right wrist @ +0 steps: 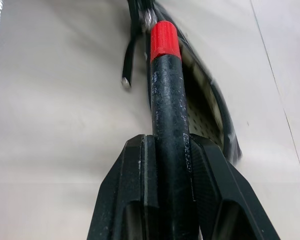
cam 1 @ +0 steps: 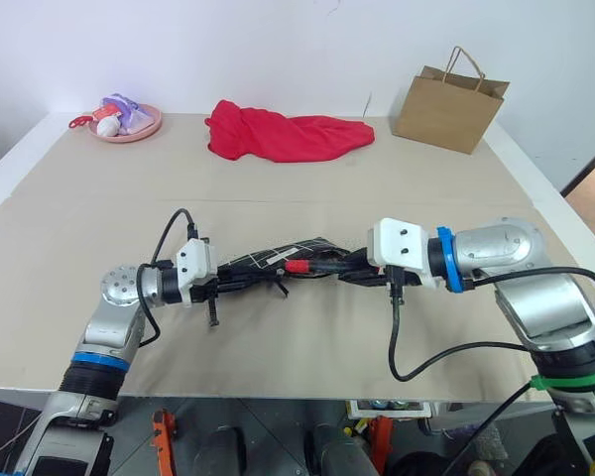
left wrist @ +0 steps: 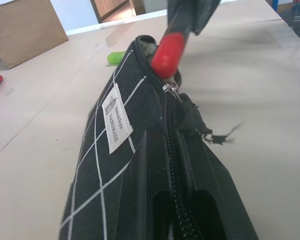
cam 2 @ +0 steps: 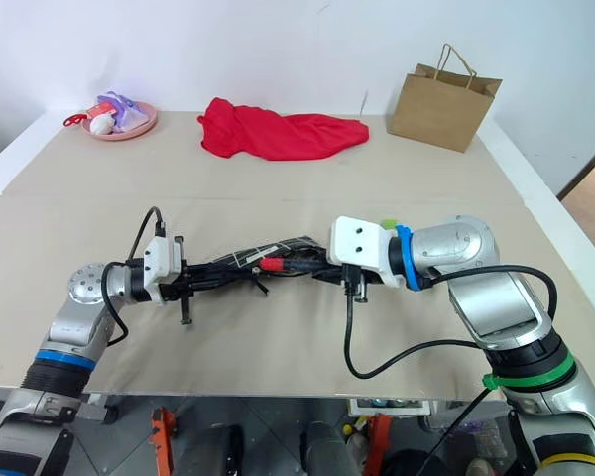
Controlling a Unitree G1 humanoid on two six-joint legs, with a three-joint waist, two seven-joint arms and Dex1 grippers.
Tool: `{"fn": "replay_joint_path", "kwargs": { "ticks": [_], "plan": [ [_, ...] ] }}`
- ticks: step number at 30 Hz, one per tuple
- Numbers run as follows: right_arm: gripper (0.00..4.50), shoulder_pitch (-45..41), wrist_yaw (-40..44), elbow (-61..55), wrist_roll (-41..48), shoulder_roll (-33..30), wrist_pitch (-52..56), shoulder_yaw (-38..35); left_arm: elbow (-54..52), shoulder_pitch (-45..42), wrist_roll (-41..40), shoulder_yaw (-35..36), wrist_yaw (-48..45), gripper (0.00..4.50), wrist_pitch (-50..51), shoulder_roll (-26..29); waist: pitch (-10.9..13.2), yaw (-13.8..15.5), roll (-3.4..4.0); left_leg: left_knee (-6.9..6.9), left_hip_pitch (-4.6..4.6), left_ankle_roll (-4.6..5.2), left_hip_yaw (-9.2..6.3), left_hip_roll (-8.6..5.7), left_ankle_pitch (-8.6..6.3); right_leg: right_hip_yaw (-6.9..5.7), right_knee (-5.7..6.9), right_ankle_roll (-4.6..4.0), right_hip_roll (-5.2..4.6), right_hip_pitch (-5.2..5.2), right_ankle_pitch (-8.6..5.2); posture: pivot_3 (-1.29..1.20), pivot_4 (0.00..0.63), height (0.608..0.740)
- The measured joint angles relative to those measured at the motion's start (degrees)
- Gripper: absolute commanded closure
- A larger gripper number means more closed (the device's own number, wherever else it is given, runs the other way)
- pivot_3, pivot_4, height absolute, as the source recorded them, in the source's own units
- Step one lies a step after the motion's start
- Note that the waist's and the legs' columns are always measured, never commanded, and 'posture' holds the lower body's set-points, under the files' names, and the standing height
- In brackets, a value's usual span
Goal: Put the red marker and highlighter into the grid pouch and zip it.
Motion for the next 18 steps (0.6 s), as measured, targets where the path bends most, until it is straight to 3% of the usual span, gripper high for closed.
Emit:
{"fn": "replay_joint_path", "kwargs": {
  "ticks": [7, 13, 18],
  "plan": [
    [3.86, -3.96, -4.41, 0.48, -2.73, 3.86, 2.08, 3.15, 0.06, -0.97, 0.01, -0.11, -0.61, 4.5, -0.52, -0.27, 0.0, 0.11, 0.0, 0.01, -0.04, -0.02, -0.01, -0.05, 0.01, 0.01, 0.0, 0.0, -0.03, 0.0, 0.01, 0.0, 0.15, 0.74],
    [3.86, -1.31, -4.0, 0.79, -2.49, -0.31, 1.86, 1.57, 0.07, -0.95, 0.02, -0.11, -0.62, 4.5, -0.61, -0.26, 0.0, 0.5, 0.0, -0.04, -0.1, -0.03, 0.0, -0.16, 0.0, 0.04, -0.02, -0.03, -0.13, -0.02, -0.03, 0.0, 0.15, 0.74],
    [3.86, 1.26, -1.74, -2.52, 1.79, -5.69, 4.24, -5.37, 0.04, -0.83, 0.01, -0.08, -0.63, 4.5, -0.63, -0.09, 0.0, 0.57, 0.0, -0.03, -0.06, -0.02, -0.03, -0.13, 0.0, 0.01, -0.01, -0.04, -0.1, -0.01, -0.02, 0.0, 0.15, 0.74]
  ]
}}
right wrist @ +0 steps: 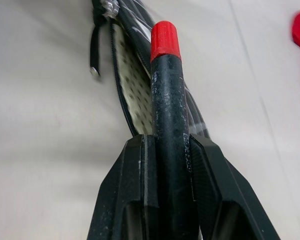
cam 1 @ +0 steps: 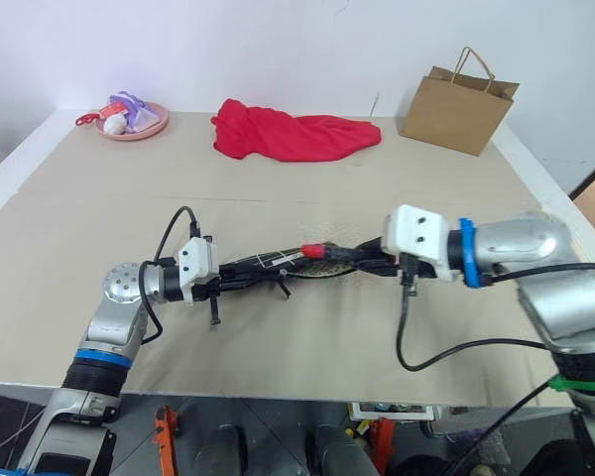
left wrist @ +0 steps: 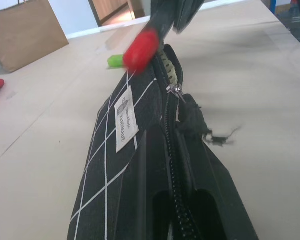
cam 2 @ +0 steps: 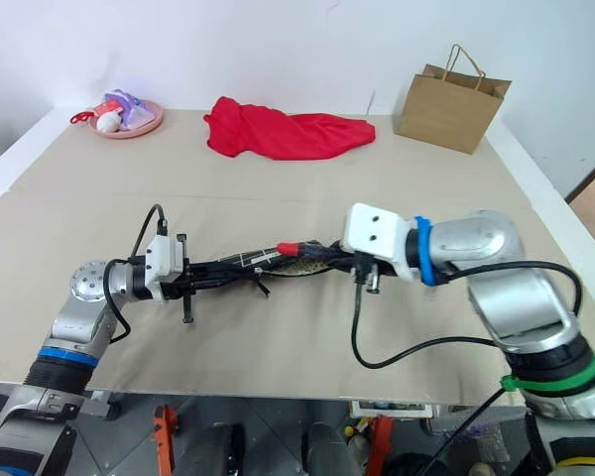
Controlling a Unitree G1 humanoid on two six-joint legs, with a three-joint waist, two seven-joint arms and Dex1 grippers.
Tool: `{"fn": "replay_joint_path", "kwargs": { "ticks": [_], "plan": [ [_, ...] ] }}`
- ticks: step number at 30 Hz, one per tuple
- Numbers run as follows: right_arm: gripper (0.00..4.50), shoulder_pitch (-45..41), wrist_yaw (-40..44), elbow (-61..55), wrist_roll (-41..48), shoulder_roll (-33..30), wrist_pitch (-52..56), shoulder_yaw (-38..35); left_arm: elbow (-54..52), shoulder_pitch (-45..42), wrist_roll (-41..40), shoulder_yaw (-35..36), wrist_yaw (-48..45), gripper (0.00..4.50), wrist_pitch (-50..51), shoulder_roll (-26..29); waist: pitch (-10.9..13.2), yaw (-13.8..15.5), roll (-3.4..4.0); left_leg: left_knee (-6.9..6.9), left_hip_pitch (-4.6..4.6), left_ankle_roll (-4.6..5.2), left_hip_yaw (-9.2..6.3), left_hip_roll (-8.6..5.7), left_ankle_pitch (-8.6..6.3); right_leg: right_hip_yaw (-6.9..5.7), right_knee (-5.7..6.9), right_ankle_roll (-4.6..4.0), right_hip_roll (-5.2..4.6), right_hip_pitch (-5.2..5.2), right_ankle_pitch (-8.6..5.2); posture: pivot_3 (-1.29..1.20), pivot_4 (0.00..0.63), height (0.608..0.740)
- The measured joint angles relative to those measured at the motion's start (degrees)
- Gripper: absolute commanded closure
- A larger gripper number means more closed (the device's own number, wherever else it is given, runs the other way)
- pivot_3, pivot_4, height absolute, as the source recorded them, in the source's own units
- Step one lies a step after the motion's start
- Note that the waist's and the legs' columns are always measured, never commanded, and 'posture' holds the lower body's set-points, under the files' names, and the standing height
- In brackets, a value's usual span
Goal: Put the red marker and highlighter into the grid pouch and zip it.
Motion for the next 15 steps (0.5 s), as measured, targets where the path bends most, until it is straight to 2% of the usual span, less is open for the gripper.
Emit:
{"fn": "replay_joint_path", "kwargs": {
  "ticks": [8, 15],
  "plan": [
    [3.86, 6.79, 0.93, -6.6, 4.91, -6.82, 3.78, -4.5, 0.03, -0.07, -0.01, -0.05, -0.15, 4.5, 0.01, -0.05, 0.0, -0.01, 0.0, 0.02, 0.03, 0.0, 0.04, 0.06, 0.0, 0.0, 0.0, 0.06, 0.02, 0.01, -0.02, 0.0, 0.15, 0.74],
    [3.86, 8.39, -0.83, -6.09, 4.01, -7.11, 2.96, -3.78, 0.03, -0.06, -0.01, -0.05, -0.16, 4.5, 0.01, -0.06, 0.0, -0.05, 0.0, 0.02, 0.03, 0.0, 0.03, 0.07, 0.0, 0.01, 0.0, 0.27, 0.03, 0.0, -0.13, 0.0, 0.15, 0.74]
  ]
}}
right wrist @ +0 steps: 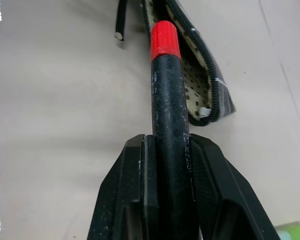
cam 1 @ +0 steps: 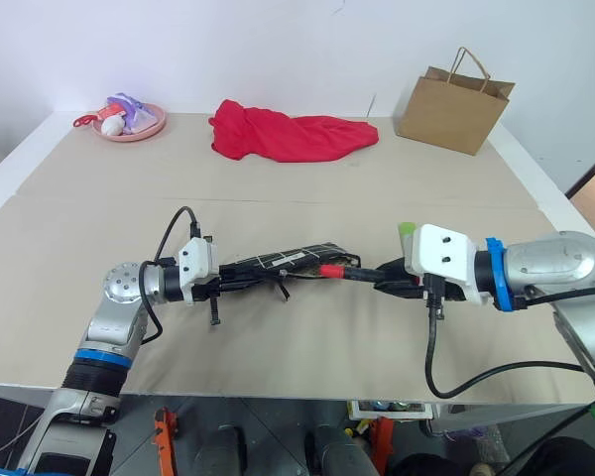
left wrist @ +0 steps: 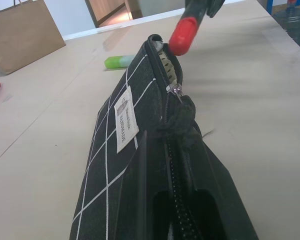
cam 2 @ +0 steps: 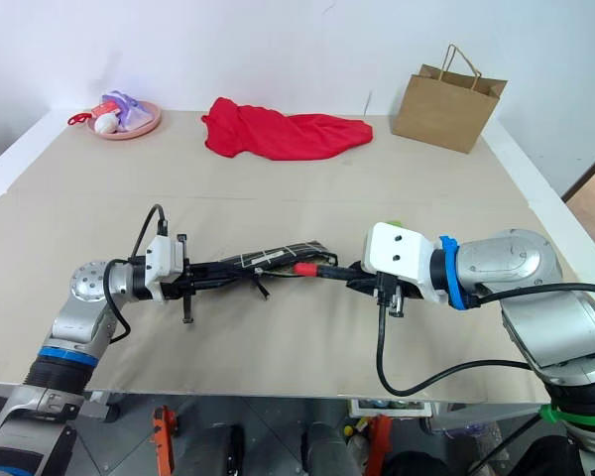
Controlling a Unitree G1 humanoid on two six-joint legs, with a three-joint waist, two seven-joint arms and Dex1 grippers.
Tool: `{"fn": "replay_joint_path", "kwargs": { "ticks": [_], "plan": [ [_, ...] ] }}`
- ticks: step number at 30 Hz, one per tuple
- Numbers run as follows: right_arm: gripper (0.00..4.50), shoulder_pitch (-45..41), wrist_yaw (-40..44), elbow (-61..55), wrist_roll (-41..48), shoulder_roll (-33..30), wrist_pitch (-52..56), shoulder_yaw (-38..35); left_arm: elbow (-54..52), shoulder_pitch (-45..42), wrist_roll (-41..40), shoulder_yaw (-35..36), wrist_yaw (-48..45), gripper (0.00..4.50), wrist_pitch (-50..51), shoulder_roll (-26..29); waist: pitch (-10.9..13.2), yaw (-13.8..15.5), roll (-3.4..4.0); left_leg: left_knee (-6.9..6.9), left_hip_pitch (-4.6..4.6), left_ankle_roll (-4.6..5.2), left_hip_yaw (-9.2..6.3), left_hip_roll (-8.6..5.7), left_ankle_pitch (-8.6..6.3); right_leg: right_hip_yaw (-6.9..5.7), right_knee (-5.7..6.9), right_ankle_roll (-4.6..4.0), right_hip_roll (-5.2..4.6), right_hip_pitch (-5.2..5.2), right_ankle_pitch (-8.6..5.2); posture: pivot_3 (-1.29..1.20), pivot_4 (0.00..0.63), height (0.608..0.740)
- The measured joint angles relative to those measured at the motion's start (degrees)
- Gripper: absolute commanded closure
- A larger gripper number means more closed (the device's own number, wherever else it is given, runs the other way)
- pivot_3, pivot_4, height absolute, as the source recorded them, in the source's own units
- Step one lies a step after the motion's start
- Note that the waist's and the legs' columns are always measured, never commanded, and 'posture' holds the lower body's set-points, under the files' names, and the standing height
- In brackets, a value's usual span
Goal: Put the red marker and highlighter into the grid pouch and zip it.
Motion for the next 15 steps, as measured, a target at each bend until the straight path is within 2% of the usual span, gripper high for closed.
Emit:
{"fn": "replay_joint_path", "kwargs": {
  "ticks": [12, 15],
  "plan": [
    [3.86, -5.99, -0.51, 6.89, -4.27, 2.52, -4.84, 8.05, -0.04, 0.0, 0.0, -0.03, -0.11, 4.5, 0.05, -0.07, 0.0, -0.01, 0.0, -0.01, -0.01, 0.0, 0.0, -0.01, 0.0, 0.01, 0.0, -0.01, 0.0, -0.01, 0.0, 0.0, 0.15, 0.74],
    [3.86, -9.03, -0.27, 9.24, -5.96, 5.83, -6.09, 11.45, -0.06, -0.05, 0.0, -0.09, -0.11, 4.5, 0.09, -0.13, 0.0, -0.16, 0.0, -0.01, -0.01, 0.0, 0.02, -0.01, 0.0, 0.03, 0.0, -0.01, 0.01, -0.02, 0.0, 0.0, 0.15, 0.74]
  ]
}}
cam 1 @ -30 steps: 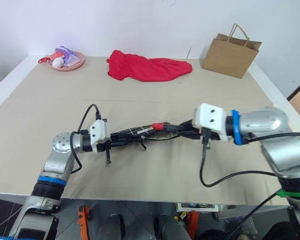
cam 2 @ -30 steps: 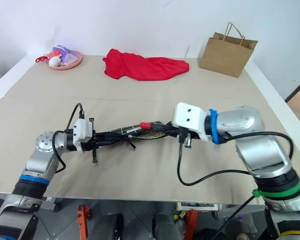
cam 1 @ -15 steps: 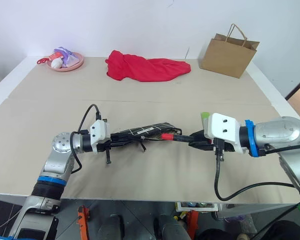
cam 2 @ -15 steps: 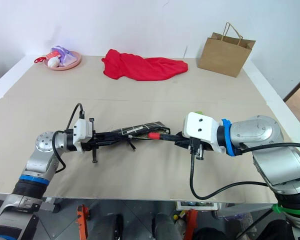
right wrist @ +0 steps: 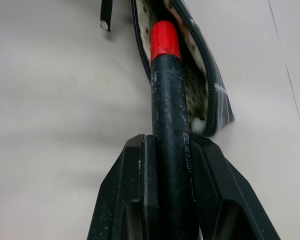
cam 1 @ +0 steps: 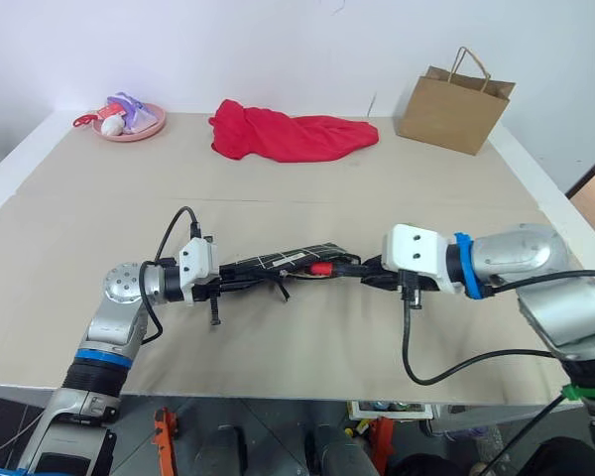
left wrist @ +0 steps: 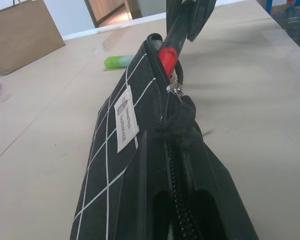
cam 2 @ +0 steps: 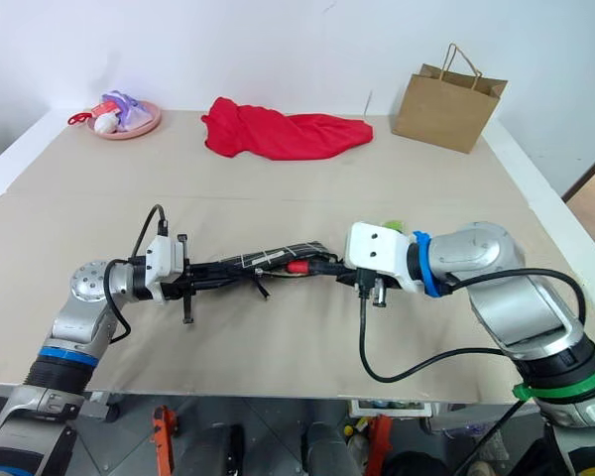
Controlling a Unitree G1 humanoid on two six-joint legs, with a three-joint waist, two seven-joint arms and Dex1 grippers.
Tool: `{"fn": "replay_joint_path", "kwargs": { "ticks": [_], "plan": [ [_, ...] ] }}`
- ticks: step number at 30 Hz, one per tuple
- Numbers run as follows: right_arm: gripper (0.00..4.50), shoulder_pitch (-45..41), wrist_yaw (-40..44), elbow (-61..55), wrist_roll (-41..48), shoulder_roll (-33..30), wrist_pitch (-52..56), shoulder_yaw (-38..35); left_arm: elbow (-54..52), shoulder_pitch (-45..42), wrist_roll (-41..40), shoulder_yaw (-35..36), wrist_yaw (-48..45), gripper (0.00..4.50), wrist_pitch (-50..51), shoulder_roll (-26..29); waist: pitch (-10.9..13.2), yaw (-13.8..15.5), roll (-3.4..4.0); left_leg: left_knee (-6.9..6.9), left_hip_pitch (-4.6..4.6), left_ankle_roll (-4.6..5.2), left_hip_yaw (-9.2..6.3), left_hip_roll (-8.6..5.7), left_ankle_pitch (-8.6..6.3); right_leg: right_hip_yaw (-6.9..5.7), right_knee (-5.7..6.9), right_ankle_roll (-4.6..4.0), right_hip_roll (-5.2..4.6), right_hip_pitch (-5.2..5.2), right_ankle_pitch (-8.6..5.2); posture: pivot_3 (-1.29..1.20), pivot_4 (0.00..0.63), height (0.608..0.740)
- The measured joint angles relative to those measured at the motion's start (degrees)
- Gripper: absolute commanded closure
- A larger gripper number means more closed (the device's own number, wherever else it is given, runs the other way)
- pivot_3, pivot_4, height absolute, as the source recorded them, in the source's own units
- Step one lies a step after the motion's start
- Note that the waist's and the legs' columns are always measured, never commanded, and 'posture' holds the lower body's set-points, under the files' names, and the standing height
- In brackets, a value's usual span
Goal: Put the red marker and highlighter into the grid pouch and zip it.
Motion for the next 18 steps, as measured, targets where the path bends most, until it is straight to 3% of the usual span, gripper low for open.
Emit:
{"fn": "replay_joint_path", "kwargs": {
  "ticks": [18],
  "plan": [
    [3.86, -9.84, -1.21, 10.97, -7.85, 15.16, -3.17, 9.04, 0.53, -0.05, 0.03, -0.06, 0.26, 4.5, -0.02, -0.05, 0.0, 0.06, 0.0, -0.01, -0.03, 0.0, -0.04, -0.01, 0.0, -0.04, 0.01, -0.3, 0.01, 0.0, 0.16, 0.0, 0.15, 0.74]
  ]
}}
